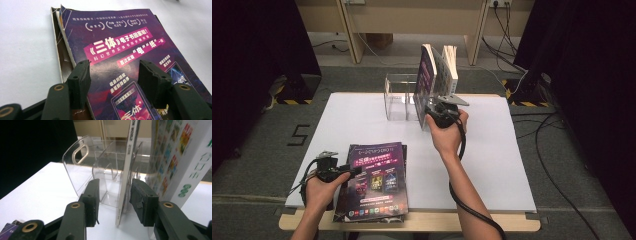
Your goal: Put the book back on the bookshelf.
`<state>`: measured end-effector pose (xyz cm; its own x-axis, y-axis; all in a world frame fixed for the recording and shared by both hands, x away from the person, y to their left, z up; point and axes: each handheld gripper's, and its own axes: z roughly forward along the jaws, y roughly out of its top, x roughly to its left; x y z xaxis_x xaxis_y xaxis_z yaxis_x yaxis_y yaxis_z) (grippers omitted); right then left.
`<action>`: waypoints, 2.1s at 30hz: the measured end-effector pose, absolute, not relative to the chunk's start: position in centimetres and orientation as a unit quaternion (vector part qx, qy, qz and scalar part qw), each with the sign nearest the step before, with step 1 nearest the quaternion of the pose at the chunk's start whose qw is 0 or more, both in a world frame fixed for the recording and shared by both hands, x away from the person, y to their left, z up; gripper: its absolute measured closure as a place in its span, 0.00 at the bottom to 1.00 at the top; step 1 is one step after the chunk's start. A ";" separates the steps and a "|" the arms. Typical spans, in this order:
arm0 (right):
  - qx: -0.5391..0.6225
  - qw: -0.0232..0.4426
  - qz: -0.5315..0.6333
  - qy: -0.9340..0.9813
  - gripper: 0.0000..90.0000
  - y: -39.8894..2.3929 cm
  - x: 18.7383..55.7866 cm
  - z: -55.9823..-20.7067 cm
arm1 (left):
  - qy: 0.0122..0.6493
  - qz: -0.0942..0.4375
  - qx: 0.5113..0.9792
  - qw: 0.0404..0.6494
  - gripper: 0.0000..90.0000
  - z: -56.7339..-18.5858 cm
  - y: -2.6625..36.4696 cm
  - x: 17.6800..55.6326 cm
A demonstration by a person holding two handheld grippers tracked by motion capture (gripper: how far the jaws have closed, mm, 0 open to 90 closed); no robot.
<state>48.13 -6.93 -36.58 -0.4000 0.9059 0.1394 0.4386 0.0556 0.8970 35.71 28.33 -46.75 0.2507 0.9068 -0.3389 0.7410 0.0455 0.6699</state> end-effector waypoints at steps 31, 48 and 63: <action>0.489 0.141 0.423 0.750 0.74 -4.4 45.8 -42.5 | 0.611 0.100 0.682 0.389 0.56 -47.6 28.6 35.9; 0.483 0.116 0.403 0.768 0.74 -3.2 45.5 -44.2 | 0.626 0.119 0.668 0.386 0.80 -47.3 29.3 35.7; 0.474 0.100 0.392 0.782 0.75 -2.0 45.5 -44.7 | 0.637 0.135 0.671 0.354 0.99 -47.6 29.9 35.9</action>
<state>45.48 -2.02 -44.75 -0.5298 0.8205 0.2147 0.6633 0.2432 0.7077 35.92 29.87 -47.63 0.1526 0.9509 -0.2691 0.7591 0.0616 0.6480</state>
